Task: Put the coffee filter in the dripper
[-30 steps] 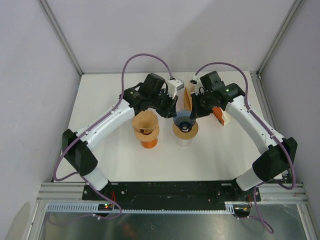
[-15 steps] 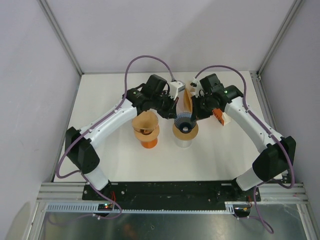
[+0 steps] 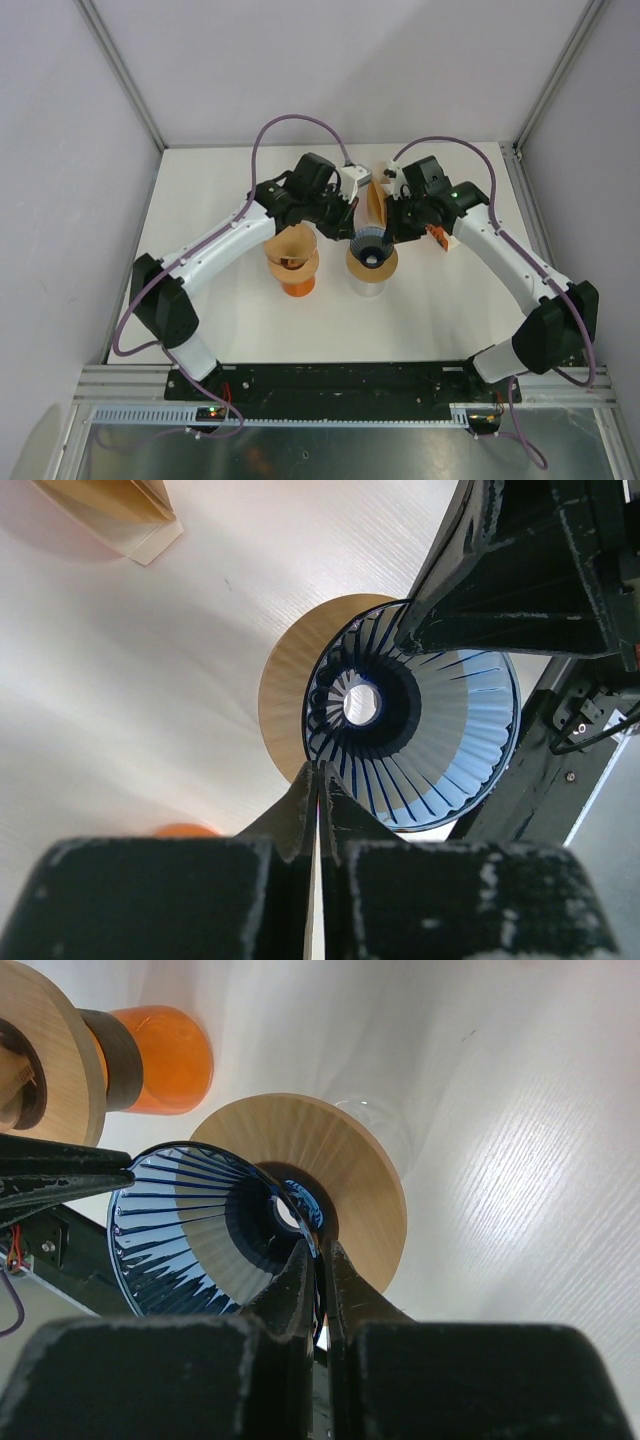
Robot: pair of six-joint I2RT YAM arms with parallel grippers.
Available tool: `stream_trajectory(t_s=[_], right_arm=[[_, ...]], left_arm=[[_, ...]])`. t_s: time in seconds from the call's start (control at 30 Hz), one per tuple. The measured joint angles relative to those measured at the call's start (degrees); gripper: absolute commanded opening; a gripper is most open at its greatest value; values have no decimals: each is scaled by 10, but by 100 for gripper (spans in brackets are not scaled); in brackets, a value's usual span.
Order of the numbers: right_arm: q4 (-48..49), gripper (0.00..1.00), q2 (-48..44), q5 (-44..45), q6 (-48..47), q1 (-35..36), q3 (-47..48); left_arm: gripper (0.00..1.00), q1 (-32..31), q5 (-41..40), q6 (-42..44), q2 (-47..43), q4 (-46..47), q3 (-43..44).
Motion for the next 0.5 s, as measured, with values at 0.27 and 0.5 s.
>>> stream_trajectory(t_s=[0.27, 0.5], right_arm=[[52, 0, -47, 35, 7, 14, -58], [80, 0, -60, 53, 10, 20, -84]], left_arm=[[0, -9, -4, 12, -9, 22, -19], [0, -15, -13, 28, -13, 42, -33]])
